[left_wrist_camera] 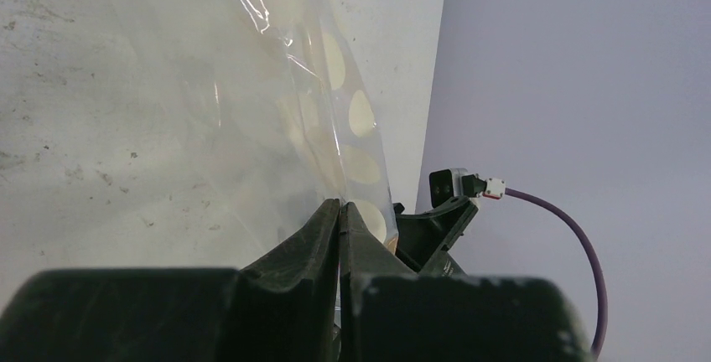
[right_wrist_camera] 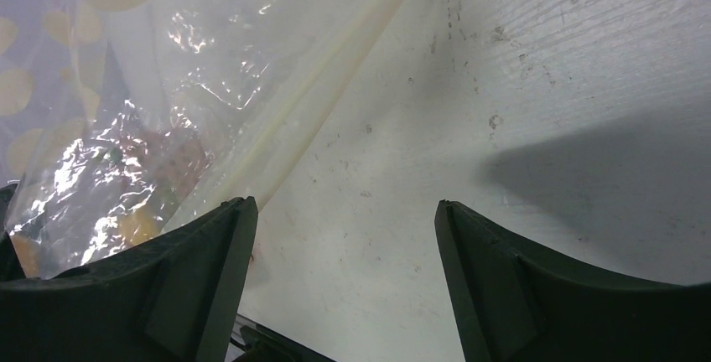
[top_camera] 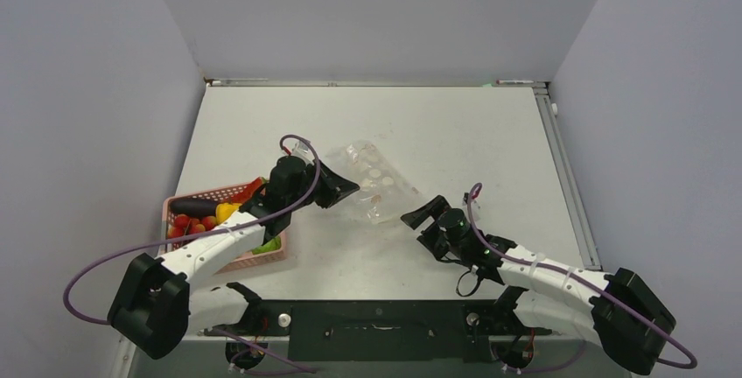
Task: Place the food in the zip-top bag and seal the zipper
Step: Open the zipper of the food storage bag at the center of the board.
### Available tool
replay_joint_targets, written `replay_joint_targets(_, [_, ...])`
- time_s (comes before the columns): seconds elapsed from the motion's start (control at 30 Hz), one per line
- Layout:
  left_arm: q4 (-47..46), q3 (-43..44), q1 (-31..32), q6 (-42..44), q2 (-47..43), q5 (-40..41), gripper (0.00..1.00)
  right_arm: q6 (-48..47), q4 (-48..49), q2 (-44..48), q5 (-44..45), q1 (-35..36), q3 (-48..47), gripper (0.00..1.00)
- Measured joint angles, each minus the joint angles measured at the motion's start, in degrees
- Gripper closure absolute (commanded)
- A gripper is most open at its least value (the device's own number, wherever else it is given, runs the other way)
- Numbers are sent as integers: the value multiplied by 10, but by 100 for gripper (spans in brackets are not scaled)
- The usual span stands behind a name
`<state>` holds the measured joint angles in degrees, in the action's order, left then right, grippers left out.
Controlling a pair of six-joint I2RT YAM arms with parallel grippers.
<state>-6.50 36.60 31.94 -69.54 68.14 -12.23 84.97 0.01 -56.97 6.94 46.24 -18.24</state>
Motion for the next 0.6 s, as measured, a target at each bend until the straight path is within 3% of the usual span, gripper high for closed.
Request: replay_joint_targets(0.6, [-2, -8, 11, -15, -25, 0, 100, 14, 6, 14, 49, 0, -30, 23])
